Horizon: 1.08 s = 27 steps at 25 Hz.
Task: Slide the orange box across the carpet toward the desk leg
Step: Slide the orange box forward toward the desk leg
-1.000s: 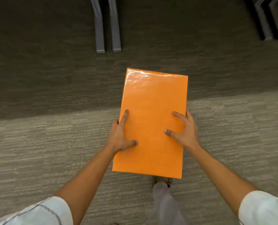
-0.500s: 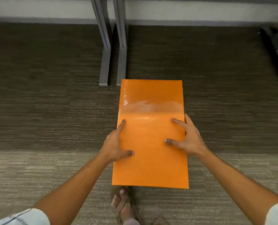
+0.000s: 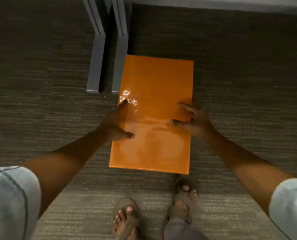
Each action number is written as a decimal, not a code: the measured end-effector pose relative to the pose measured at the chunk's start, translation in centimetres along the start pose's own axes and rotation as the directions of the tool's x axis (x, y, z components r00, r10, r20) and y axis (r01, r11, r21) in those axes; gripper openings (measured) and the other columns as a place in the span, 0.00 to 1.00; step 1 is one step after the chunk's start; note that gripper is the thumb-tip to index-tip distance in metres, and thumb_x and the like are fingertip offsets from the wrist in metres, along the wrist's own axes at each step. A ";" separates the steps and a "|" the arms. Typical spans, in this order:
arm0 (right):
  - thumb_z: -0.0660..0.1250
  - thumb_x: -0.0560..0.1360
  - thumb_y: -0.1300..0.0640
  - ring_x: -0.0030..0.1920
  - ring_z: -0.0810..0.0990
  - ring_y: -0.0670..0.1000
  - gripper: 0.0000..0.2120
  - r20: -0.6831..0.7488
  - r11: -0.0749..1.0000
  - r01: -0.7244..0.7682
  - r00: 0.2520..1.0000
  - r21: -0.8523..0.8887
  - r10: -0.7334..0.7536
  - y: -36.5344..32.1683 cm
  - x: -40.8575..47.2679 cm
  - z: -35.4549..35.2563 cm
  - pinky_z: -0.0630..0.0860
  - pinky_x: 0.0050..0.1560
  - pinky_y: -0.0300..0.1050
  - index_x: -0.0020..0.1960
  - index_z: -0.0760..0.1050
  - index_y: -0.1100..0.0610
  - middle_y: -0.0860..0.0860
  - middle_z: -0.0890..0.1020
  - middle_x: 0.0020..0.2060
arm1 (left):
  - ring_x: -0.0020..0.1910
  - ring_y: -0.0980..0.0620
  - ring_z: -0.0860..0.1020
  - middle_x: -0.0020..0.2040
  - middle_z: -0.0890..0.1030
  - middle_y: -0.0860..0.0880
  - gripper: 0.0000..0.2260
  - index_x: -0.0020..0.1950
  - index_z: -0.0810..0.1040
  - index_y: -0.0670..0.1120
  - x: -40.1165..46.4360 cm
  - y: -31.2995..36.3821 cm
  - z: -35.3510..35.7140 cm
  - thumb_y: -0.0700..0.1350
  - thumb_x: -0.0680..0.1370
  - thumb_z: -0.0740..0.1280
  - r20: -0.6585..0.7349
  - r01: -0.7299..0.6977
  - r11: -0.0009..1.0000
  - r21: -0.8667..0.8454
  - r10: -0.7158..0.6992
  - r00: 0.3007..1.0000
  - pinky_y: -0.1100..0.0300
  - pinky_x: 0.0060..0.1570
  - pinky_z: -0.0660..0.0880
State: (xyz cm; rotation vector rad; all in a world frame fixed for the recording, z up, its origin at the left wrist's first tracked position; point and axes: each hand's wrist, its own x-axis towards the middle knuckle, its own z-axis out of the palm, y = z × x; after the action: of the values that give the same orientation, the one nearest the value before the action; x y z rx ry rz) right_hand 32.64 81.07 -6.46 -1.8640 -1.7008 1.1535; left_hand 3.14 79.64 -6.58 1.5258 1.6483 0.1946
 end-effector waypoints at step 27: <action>0.70 0.76 0.61 0.69 0.74 0.56 0.35 -0.013 0.929 -0.205 0.975 0.308 0.220 3.0 2.4 2.9 0.75 0.64 0.60 0.78 0.58 0.53 0.55 0.72 0.72 | 0.58 0.43 0.80 0.60 0.82 0.44 0.35 0.65 0.74 0.44 4.6 -1.7 -0.7 0.49 0.61 0.82 -0.046 0.178 0.950 -0.255 -0.195 0.980 0.42 0.59 0.78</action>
State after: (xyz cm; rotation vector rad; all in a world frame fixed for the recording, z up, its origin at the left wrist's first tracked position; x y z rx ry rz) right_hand 32.19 81.97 -11.14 -1.8918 -1.2320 1.3565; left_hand 1.96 83.58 -9.40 1.1788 1.7406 0.3435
